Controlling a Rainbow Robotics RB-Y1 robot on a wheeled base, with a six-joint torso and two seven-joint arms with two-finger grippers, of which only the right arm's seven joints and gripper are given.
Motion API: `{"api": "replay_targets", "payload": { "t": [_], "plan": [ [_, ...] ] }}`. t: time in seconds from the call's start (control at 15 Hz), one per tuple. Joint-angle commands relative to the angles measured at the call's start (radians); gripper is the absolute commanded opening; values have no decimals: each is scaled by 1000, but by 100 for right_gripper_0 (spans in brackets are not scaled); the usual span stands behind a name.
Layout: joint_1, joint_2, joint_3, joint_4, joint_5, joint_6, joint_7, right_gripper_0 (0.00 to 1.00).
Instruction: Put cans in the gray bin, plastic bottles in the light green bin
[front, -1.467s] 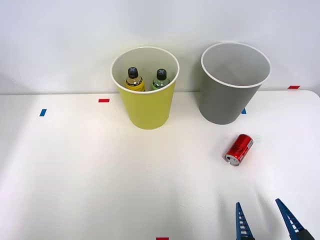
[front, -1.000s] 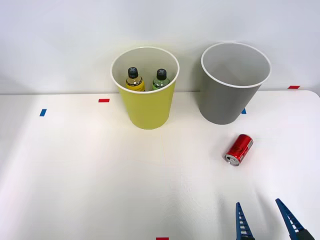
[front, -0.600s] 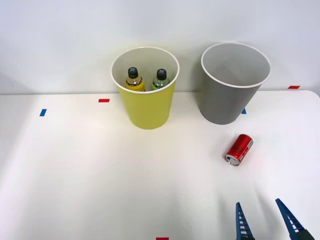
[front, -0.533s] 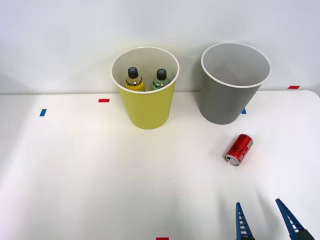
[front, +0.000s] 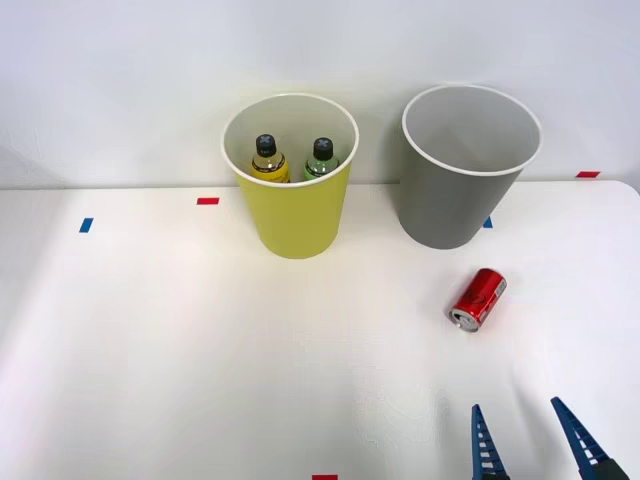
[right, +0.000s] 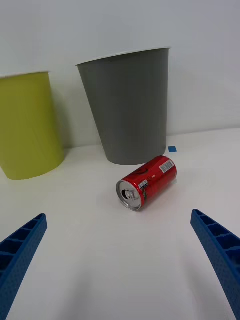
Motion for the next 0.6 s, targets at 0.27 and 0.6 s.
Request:
{"api": "replay_targets", "payload": {
  "t": [0.27, 0.6],
  "plan": [
    [0, 0, 0, 0, 0, 0, 0, 100],
    [-28, 9, -37, 49, -32, 15, 18, 100]
  ]
}}
